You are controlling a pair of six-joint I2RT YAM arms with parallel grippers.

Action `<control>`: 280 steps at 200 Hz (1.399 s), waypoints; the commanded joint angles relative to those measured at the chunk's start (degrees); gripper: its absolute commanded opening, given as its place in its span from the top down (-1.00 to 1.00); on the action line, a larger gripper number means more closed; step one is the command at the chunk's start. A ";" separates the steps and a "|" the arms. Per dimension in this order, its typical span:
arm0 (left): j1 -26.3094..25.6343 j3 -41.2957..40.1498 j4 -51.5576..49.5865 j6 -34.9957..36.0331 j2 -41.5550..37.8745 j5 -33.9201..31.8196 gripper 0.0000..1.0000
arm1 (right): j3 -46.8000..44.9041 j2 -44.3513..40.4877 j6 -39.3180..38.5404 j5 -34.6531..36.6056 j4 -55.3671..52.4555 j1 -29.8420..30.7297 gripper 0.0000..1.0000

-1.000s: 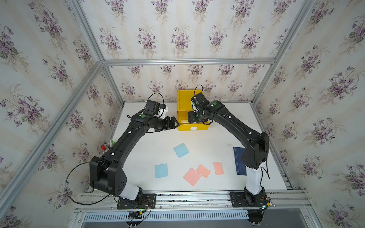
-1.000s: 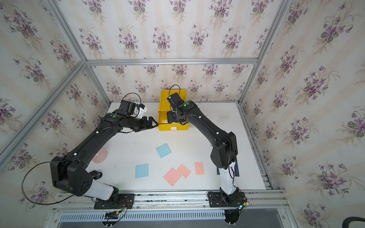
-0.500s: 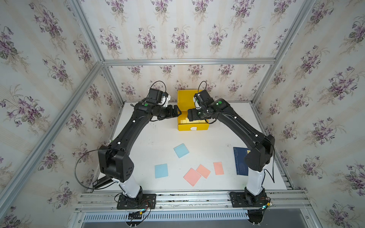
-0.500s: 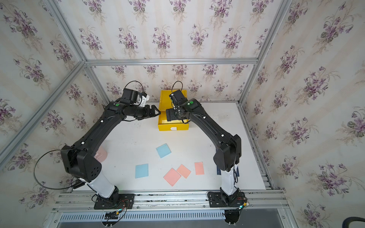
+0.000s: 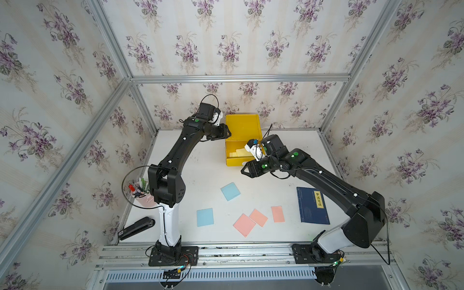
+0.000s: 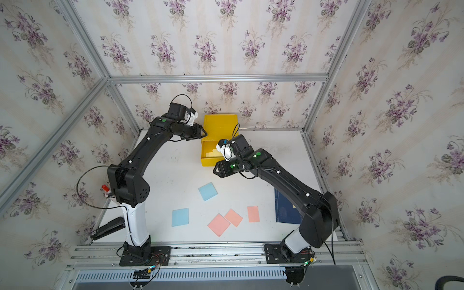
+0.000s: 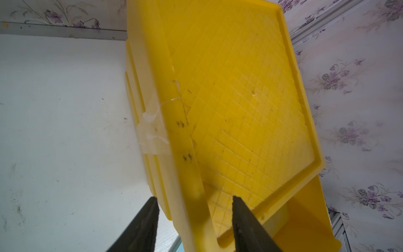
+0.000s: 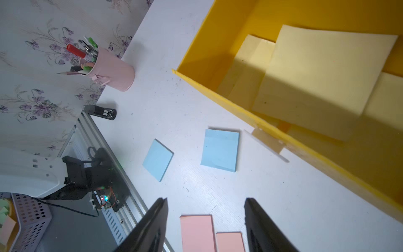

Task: Please put the sticky notes in the drawer by color
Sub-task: Close the drawer in the storage box, then open the drawer in the storage box.

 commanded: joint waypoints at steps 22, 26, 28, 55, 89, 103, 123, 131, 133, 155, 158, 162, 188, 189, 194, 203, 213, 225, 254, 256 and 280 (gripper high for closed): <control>-0.39 -2.59 -0.25 0.86 0.41 -0.44 0.09 | 8.64 8.25 -5.96 6.74 1.89 -0.07 -0.23; -0.39 -2.99 -0.20 0.84 0.41 -0.53 0.11 | 9.75 9.25 -6.36 7.40 1.60 -0.15 -0.23; -0.39 -3.07 -0.12 0.87 0.41 -0.57 0.12 | 10.36 9.65 -6.56 7.70 1.49 -0.15 -0.24; -0.39 -3.94 -0.42 0.81 0.74 -0.25 0.14 | 16.63 14.92 -8.12 9.97 1.17 -0.81 -0.26; -0.55 -4.41 0.03 0.40 0.50 -0.23 0.14 | 22.30 20.75 -11.07 12.02 2.35 -1.29 -0.28; -0.55 -4.32 -0.12 0.56 0.51 -0.21 0.14 | 24.55 22.56 -11.84 11.68 2.30 -1.30 -0.29; -0.50 -4.74 0.00 0.63 0.26 -0.23 0.12 | 25.66 23.39 -12.29 11.03 3.45 -1.29 -0.32; -0.48 -5.06 0.11 0.55 0.05 -0.23 0.10 | 25.15 23.13 -12.58 10.98 4.17 -1.30 -0.33; -0.54 -5.10 0.24 0.58 -0.01 -0.27 0.10 | 25.11 23.08 -12.62 10.97 4.33 -1.30 -0.33; -0.54 -5.37 0.15 0.61 -0.29 -0.62 0.02 | 23.40 21.31 -15.08 10.31 5.56 -1.37 -0.36; -0.52 -5.37 0.24 0.63 -0.29 -0.73 0.01 | 22.62 20.71 -15.57 10.17 6.23 -1.51 -0.36; -0.55 -5.46 0.25 0.64 -0.38 -0.80 0.00 | 21.54 19.76 -16.33 9.52 7.19 -1.68 -0.37; -0.49 -5.81 0.40 0.05 -0.60 -1.20 -0.21 | 9.35 10.92 -25.33 0.34 15.14 -5.03 -0.43; -0.48 -5.81 0.43 0.00 -0.62 -1.20 -0.22 | 8.69 10.56 -26.10 -0.16 15.49 -5.19 -0.44; -0.48 -6.00 0.57 0.02 -0.68 -1.18 -0.25 | 5.43 8.69 -29.64 -2.11 17.03 -5.77 -0.46; -0.47 -6.33 0.79 -0.32 -0.81 -1.51 -0.31 | -0.31 5.35 -36.14 -3.29 19.93 -6.33 -0.49; -0.46 -6.53 1.27 -0.46 -0.96 -1.68 -0.32 | -6.51 2.36 -43.23 -3.18 23.60 -6.46 -0.54; -0.42 -6.43 1.24 -0.54 -0.82 -1.66 -0.33 | -11.93 0.44 -52.69 -3.05 26.63 -6.42 -0.56; -0.34 -6.44 0.99 -0.66 -0.57 -1.51 -0.35 | -12.23 3.89 -60.54 0.68 27.97 -6.73 -0.60; -0.37 -6.47 0.99 -0.60 -0.62 -1.54 -0.35 | -11.90 4.29 -60.74 0.88 28.01 -6.83 -0.60; -0.32 -6.85 0.70 -0.63 -0.79 -1.92 -0.35 | -9.29 8.38 -62.37 3.28 29.99 -7.10 -0.60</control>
